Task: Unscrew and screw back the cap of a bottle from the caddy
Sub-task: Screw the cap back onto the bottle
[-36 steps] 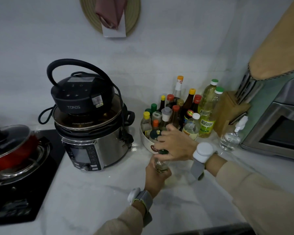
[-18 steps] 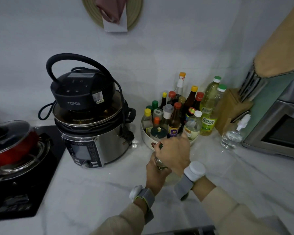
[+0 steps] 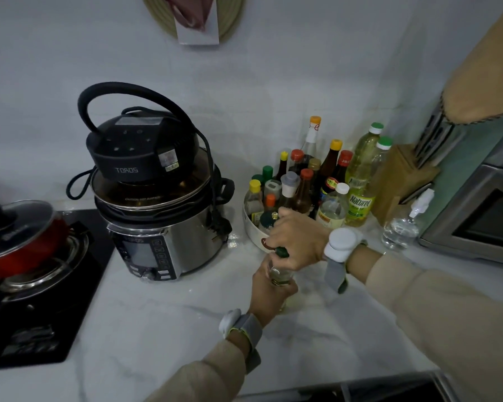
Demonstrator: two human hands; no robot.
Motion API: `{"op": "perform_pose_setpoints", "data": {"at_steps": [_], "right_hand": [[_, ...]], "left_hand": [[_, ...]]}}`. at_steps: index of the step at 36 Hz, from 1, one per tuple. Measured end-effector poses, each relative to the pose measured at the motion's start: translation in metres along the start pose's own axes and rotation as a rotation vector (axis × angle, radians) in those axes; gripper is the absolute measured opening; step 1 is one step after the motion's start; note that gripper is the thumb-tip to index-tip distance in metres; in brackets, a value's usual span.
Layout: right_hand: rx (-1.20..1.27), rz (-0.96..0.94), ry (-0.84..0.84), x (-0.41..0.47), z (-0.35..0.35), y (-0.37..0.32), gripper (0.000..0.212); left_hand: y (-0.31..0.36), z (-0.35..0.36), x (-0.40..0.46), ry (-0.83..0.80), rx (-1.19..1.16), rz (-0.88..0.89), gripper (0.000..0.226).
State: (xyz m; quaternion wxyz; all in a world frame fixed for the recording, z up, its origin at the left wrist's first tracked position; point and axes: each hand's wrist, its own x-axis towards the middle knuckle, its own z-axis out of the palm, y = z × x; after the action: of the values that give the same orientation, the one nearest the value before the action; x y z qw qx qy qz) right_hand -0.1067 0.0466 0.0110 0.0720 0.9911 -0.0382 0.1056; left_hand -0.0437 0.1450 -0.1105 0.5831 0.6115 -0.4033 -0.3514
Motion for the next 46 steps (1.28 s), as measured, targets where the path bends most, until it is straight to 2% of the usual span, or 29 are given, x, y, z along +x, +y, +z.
{"op": "perform_pose_setpoints", "data": {"at_steps": [4,8,15,23,27,34,41,46], "right_hand": [[0.071,0.098,0.077,-0.003,0.008,-0.002,0.033],[0.079,0.193,0.213,-0.007,0.013,-0.008,0.028],[0.070,0.388,0.355,-0.010,0.022,-0.021,0.029],[0.000,0.581,0.376,-0.011,0.027,-0.032,0.034],[-0.013,0.626,0.343,-0.011,0.030,-0.034,0.035],[-0.060,0.674,0.307,-0.011,0.030,-0.037,0.035],[-0.098,0.728,0.305,-0.008,0.026,-0.042,0.038],[-0.112,0.833,0.310,-0.005,0.025,-0.050,0.039]], "left_hand": [[0.004,0.001,-0.001,0.002,-0.014,0.001,0.052],[0.004,0.002,-0.004,0.021,-0.015,0.026,0.048],[0.004,0.004,-0.004,0.076,0.006,0.032,0.061],[0.002,0.010,-0.006,0.106,-0.006,0.043,0.067],[-0.004,0.012,-0.005,0.128,0.008,0.062,0.069],[-0.002,0.013,-0.004,0.142,0.013,0.061,0.060],[0.002,0.012,-0.004,0.150,0.063,0.083,0.066],[0.006,0.012,-0.006,0.164,0.072,0.107,0.080]]}}
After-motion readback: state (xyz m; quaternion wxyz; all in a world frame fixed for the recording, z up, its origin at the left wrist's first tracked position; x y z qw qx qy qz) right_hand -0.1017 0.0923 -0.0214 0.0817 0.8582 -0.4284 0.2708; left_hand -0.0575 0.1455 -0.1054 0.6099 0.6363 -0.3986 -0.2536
